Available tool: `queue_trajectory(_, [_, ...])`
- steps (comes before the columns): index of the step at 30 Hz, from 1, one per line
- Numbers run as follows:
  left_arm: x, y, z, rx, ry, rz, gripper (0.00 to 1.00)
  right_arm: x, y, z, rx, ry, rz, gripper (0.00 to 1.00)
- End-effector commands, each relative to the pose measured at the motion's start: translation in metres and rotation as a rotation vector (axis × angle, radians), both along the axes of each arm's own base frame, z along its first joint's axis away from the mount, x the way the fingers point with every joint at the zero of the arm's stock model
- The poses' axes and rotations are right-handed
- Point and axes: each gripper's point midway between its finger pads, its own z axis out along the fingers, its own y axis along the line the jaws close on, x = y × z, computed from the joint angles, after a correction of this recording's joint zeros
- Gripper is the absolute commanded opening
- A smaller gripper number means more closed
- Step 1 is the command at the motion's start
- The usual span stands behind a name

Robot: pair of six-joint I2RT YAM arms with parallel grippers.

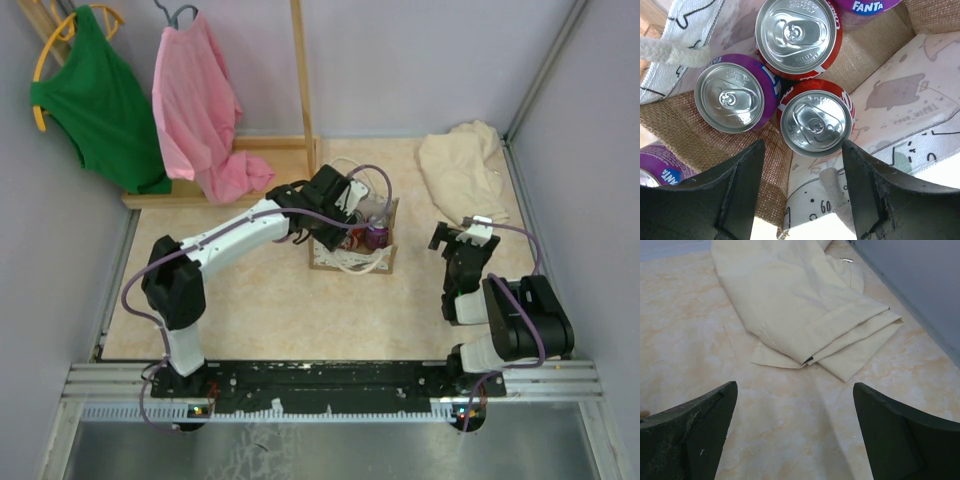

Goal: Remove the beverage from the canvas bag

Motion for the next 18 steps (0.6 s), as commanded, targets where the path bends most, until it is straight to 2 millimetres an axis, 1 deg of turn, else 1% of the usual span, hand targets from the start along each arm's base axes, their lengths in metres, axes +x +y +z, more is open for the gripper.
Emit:
queue_trajectory(1, [-0.017, 0.008, -0.019, 0.066, 0.094, 0.048, 0.72, 0.005, 0.0, 0.015, -0.007, -0.052, -0.008, 0.99])
queue_trajectory(6, [-0.023, 0.009, -0.028, 0.062, 0.112, 0.084, 0.85, 0.005, 0.0, 0.014, -0.007, -0.051, -0.008, 0.99])
queue_trajectory(8, [-0.018, 0.009, -0.029, 0.059, 0.084, 0.108, 0.9, 0.005, 0.0, 0.014, -0.007, -0.051, -0.008, 0.99])
queue_trajectory(11, [-0.014, 0.016, -0.031, 0.1, 0.045, 0.146, 0.95, 0.005, 0.0, 0.014, -0.007, -0.051, -0.009, 0.99])
queue_trajectory(15, [-0.015, 0.021, -0.036, 0.128, 0.039, 0.17, 0.98, 0.005, 0.0, 0.014, -0.007, -0.051, -0.008, 0.99])
queue_trajectory(18, [-0.018, 0.019, -0.034, 0.109, 0.047, 0.169, 0.98, 0.005, 0.0, 0.014, -0.008, -0.051, -0.008, 0.99])
